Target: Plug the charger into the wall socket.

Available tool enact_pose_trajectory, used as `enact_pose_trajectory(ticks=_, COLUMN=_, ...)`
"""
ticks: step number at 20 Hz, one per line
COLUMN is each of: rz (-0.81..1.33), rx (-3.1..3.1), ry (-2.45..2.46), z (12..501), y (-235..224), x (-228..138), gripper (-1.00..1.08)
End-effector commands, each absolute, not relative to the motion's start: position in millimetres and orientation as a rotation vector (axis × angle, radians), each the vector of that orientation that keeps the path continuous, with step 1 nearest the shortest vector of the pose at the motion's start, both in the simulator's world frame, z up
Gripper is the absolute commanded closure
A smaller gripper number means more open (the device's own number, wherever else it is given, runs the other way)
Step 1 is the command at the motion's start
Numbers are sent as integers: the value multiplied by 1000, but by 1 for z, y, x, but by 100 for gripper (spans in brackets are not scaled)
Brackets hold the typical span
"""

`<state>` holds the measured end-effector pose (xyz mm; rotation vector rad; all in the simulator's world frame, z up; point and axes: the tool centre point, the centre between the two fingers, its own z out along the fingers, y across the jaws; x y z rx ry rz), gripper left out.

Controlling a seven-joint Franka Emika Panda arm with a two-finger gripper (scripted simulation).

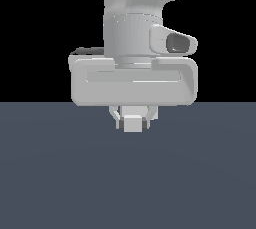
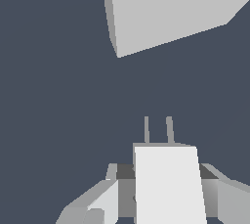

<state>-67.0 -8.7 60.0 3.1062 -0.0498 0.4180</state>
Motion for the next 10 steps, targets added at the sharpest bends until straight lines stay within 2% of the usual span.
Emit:
enact_pose_trajectory(ticks=1, rz=420, rx=3111, ry=14, z=65, y=-15, x=-64, gripper=108)
enact_pose_trajectory(ticks=10, rz=420, rx=3122, ry=236, z=82, y=-35, x=-51, gripper=108)
